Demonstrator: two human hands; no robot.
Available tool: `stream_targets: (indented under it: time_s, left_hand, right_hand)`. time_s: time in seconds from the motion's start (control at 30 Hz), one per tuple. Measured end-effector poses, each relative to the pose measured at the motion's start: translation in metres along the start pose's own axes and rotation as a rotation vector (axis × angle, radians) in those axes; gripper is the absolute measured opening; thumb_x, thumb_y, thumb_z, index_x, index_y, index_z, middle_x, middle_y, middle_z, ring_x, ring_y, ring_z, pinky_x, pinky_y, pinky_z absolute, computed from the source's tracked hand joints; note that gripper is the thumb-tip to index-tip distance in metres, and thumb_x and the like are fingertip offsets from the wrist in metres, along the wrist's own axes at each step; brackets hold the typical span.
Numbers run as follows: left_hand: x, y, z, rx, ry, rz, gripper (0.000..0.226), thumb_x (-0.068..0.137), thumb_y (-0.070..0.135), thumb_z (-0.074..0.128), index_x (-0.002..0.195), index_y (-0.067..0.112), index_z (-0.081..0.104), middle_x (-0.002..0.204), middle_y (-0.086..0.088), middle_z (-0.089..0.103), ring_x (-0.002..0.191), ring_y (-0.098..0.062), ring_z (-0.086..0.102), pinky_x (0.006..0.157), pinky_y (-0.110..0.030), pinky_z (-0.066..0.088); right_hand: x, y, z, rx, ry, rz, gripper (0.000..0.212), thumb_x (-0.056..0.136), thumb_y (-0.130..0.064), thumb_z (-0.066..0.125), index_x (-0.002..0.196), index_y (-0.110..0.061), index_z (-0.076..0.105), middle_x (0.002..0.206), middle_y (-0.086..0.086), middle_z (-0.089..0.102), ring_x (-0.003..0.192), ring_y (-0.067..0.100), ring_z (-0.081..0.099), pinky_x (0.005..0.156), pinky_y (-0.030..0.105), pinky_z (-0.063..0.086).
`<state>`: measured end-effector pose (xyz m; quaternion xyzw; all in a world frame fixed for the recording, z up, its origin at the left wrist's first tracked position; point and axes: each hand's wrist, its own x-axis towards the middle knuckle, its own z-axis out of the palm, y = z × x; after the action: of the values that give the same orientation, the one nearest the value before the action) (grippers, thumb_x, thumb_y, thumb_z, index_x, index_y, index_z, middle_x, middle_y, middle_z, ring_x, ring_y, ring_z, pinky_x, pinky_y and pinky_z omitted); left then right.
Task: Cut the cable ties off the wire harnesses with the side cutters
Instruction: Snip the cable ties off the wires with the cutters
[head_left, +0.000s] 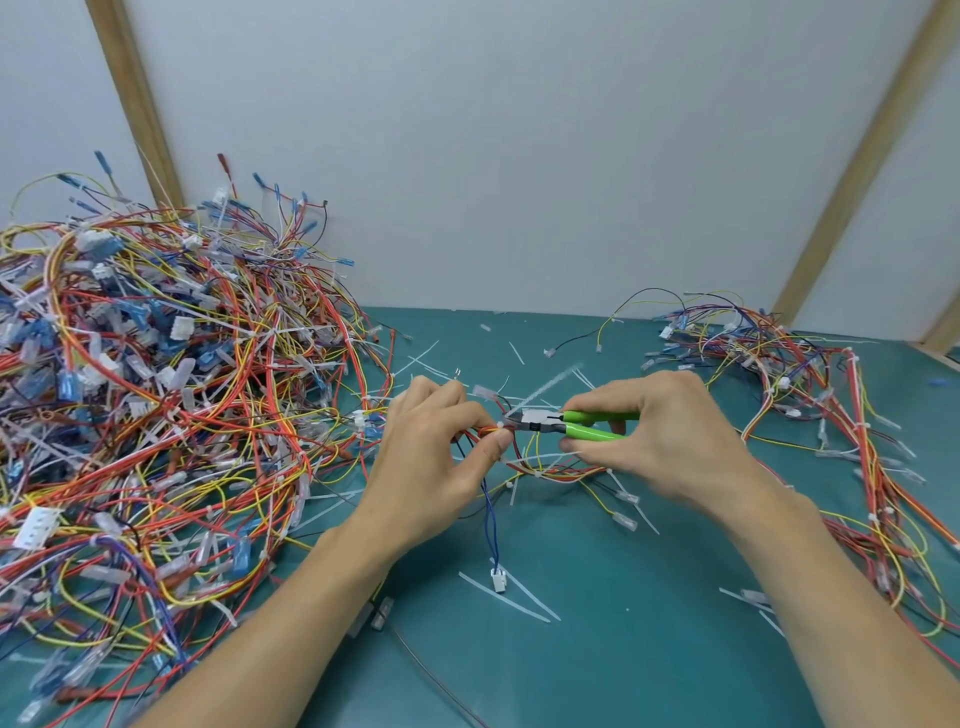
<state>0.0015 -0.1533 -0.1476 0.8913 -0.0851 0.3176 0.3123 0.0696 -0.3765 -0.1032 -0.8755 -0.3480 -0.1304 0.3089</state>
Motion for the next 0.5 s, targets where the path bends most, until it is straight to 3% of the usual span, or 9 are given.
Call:
stream_targets:
  time_s: [0.1,0.23,0.37,0.5]
  left_hand:
    - [0.000,0.000,0.000,-0.008,-0.009,-0.016,0.023,0.089,0.041,0.064,0.077,0.021,0.070,0.072,0.006,0.048,0.082,-0.018,0.039,0.081,-0.031,0.030]
    - [-0.001,-0.001,-0.001,-0.013,-0.015,-0.034,0.027,0.090,0.043,0.062,0.077,0.022,0.070,0.072,0.006,0.046,0.082,-0.018,0.038,0.080,-0.033,0.031]
    - [-0.001,0.001,0.000,-0.065,-0.023,-0.085,0.033,0.090,0.052,0.058,0.082,0.022,0.068,0.074,0.009,0.047,0.084,-0.018,0.040,0.083,-0.037,0.037]
    - [-0.001,0.001,-0.001,-0.130,-0.019,-0.115,0.042,0.080,0.065,0.059,0.087,0.025,0.065,0.084,0.013,0.056,0.088,-0.011,0.044,0.084,-0.032,0.038]
  right_hand:
    - [0.000,0.003,0.001,0.066,0.054,0.052,0.015,0.074,-0.035,0.088,0.085,-0.033,0.079,0.075,-0.008,0.073,0.069,0.018,0.062,0.072,0.034,0.052]
    - [0.000,0.001,0.009,0.113,0.214,0.166,0.013,0.078,-0.047,0.085,0.080,-0.040,0.074,0.077,-0.025,0.069,0.076,0.003,0.063,0.066,0.014,0.044]
    - [0.003,-0.004,0.016,0.282,0.287,0.275,0.019,0.086,-0.046,0.078,0.077,-0.029,0.072,0.068,-0.016,0.069,0.066,0.007,0.061,0.065,0.027,0.046]
    - [0.005,-0.015,0.020,0.661,0.138,0.339,0.017,0.086,-0.022,0.078,0.074,-0.019,0.067,0.063,-0.003,0.059,0.059,0.017,0.048,0.061,0.033,0.039]
